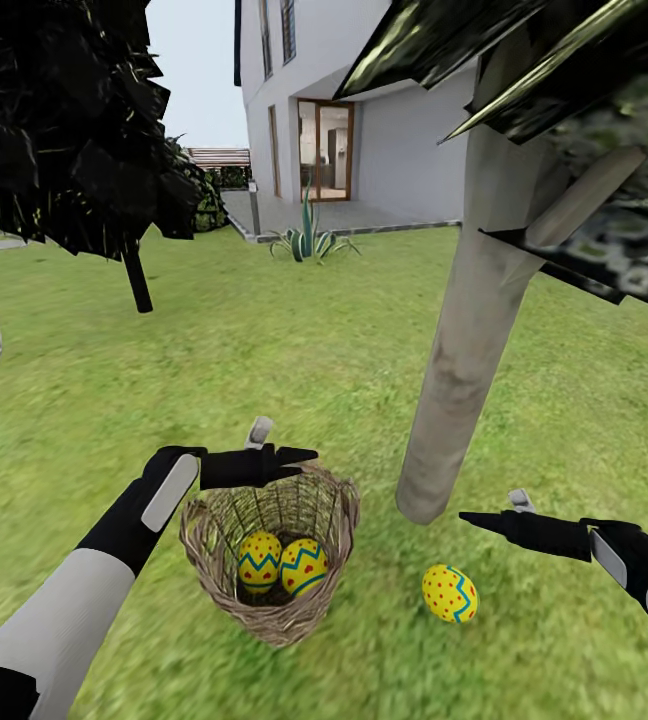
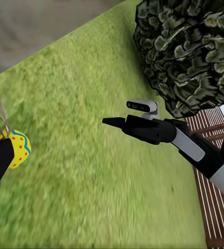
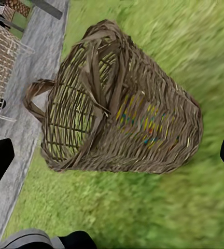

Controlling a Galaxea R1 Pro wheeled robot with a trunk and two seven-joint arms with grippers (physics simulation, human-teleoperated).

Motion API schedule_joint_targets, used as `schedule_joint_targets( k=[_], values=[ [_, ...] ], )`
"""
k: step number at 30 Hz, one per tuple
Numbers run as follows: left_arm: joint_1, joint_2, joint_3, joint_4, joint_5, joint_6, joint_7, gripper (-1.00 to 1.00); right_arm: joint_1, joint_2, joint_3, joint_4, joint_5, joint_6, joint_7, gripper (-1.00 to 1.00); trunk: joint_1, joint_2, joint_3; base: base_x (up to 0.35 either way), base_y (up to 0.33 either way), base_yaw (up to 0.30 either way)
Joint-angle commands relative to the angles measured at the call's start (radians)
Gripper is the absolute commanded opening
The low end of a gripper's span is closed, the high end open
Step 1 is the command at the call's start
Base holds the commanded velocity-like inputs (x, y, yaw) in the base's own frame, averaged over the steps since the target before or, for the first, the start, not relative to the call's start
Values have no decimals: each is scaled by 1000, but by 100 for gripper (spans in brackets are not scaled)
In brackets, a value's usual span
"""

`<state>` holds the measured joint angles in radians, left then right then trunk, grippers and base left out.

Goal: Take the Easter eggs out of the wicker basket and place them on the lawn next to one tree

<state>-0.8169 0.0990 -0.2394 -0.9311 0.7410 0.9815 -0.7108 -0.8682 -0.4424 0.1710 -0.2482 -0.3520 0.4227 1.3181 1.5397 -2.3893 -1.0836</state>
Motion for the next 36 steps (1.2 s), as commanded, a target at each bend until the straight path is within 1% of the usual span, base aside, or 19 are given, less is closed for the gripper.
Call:
schedule_joint_targets(
  k=[1, 7, 26, 36],
  values=[
    [-1, 1, -1, 0, 0, 3, -2, 100, 0, -1, 8, 0, -10, 10, 1, 100, -4, 7, 2, 0, 0, 0],
    [-1, 3, -2, 0, 1, 3, -3, 100, 0, -1, 8, 0, -10, 10, 1, 100, -27, 49, 21, 0, 0, 0],
    [-1, 4, -3, 3, 0, 2, -3, 100, 0, 2, 8, 0, -10, 10, -2, 100, -27, 49, 21, 0, 1, 0],
    [-1, 4, -3, 3, -1, 1, -3, 100, 0, 5, 8, 0, -10, 4, -1, 100, -27, 49, 21, 0, 252, 0]
  ],
)
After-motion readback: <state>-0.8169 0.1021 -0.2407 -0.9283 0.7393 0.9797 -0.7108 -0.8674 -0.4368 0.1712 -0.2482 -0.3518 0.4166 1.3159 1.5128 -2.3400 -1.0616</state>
